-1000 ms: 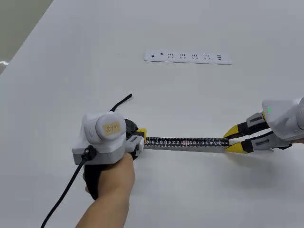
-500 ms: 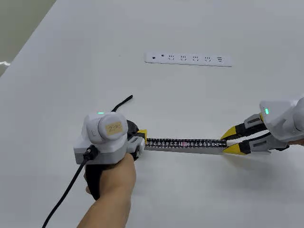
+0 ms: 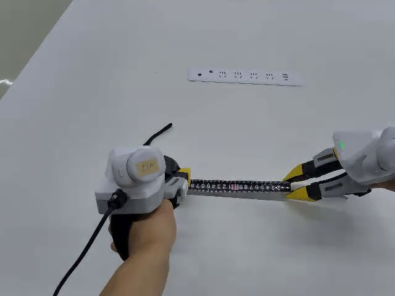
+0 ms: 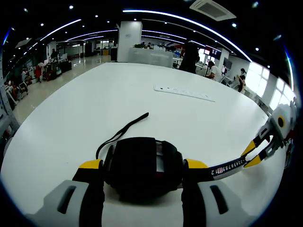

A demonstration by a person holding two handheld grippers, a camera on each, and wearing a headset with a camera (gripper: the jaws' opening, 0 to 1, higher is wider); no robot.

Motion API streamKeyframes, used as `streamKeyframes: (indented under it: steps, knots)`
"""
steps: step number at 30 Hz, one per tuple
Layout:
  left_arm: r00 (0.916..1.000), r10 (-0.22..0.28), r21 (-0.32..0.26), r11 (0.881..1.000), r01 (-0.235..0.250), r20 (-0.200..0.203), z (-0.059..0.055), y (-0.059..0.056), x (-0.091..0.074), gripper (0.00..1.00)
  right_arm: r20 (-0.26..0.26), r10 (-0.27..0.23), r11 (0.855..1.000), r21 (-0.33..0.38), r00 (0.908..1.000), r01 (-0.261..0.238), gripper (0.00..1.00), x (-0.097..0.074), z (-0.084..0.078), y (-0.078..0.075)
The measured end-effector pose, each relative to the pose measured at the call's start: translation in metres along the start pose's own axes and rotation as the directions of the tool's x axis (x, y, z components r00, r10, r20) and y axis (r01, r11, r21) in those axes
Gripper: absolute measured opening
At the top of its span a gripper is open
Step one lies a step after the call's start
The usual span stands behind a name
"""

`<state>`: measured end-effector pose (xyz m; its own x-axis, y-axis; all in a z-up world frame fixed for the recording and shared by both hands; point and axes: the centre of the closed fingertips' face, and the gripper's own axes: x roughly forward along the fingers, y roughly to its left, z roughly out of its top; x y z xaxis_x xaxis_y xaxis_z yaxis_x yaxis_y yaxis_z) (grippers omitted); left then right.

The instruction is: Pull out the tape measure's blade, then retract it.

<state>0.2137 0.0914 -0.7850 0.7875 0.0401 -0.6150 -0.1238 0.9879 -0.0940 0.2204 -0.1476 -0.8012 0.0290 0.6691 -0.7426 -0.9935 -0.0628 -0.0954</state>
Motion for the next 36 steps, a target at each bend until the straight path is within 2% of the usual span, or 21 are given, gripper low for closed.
streamKeyframes:
  steps: [3,15,36]
  knots:
    - [1.0,0.001,-0.001,1.0,-0.001,-0.001,0.0,0.0,0.001,0.63,0.003,0.001,1.0,0.0,1.0,-0.001,0.14,0.001,-0.002,-0.003]
    - [1.0,0.003,-0.001,1.0,-0.003,-0.002,0.001,0.001,0.0,0.63,0.01,0.003,1.0,-0.002,0.9999,-0.003,0.14,0.003,0.007,0.0]
    - [1.0,0.006,-0.003,1.0,-0.006,-0.001,0.0,0.0,0.001,0.63,0.009,0.011,1.0,-0.013,0.9999,-0.011,0.14,0.01,0.011,-0.001]
